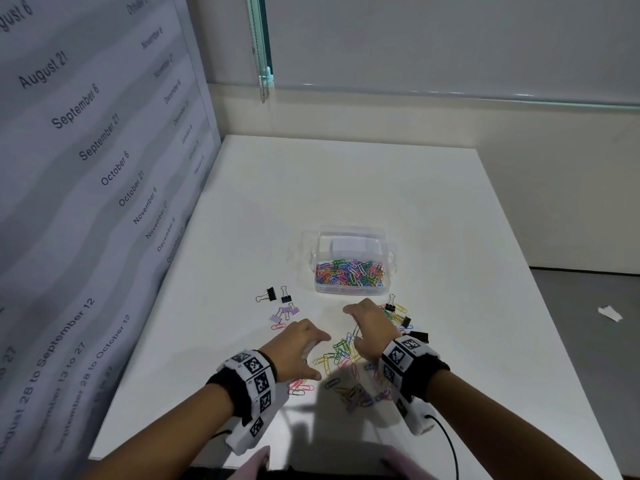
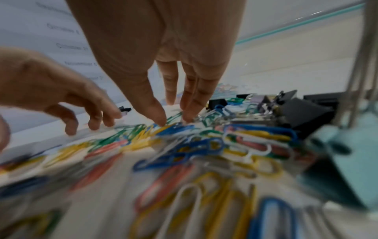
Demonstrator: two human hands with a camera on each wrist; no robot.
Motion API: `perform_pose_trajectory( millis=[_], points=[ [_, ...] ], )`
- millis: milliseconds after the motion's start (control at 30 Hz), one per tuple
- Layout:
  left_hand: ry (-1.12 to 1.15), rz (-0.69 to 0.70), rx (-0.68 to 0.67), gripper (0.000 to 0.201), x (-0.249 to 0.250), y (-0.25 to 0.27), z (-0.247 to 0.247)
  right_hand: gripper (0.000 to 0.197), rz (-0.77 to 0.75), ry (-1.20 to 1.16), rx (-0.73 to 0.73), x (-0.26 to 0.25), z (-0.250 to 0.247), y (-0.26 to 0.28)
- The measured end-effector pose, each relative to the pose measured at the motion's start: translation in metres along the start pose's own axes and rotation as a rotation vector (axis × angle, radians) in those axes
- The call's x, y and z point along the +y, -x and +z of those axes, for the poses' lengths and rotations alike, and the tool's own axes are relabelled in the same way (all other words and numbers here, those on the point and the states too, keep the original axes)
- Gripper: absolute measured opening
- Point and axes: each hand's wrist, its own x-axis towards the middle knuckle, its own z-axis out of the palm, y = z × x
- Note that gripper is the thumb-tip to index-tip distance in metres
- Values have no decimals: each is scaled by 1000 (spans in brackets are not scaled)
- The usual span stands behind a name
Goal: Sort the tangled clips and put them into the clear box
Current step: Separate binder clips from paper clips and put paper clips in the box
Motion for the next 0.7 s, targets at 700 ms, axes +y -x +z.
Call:
perform_pose_trajectory(
  millis=[700],
  points=[
    [67,-119,124,35,6,5,17,39,-109,-139,-12,-9,10,19]
  ],
)
